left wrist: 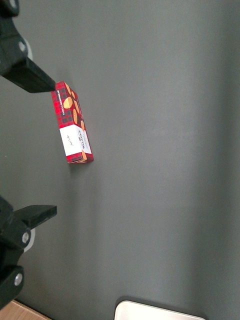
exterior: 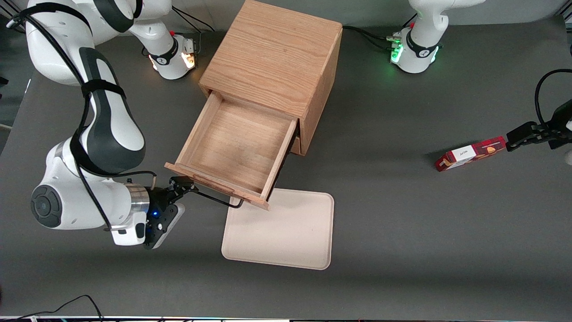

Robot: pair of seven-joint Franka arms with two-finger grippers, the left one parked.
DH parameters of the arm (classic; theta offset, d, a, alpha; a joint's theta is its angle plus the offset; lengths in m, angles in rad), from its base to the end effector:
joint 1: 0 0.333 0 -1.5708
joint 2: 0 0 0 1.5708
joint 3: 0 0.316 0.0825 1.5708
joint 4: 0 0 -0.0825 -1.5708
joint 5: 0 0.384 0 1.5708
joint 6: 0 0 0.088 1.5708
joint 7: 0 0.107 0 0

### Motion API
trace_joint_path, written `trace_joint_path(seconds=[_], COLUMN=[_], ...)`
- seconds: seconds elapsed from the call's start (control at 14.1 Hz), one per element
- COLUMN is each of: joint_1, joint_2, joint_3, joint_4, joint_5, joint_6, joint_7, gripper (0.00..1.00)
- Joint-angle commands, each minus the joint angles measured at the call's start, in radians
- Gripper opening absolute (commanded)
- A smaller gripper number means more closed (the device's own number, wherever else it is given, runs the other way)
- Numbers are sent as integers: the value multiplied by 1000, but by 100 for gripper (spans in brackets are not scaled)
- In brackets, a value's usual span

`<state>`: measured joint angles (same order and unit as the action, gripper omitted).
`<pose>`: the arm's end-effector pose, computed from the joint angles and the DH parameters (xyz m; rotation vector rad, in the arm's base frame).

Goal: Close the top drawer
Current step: 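Bring the right gripper against the open drawer's front panel beside the black handle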

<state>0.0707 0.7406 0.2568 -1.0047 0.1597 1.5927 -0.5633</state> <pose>0.7106 0.1924 0.4211 -2.5583 -1.1161 0.1209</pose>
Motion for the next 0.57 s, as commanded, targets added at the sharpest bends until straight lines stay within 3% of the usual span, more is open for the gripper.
trace_joint_path(seconds=[0.0, 0.5], joint_1=[14, 46], joint_2=[22, 59], joint_3=[-4, -8], joint_4=[43, 38], joint_5=[23, 9], joint_6=[-25, 6], joint_7=[-12, -9], gripper=[100, 100])
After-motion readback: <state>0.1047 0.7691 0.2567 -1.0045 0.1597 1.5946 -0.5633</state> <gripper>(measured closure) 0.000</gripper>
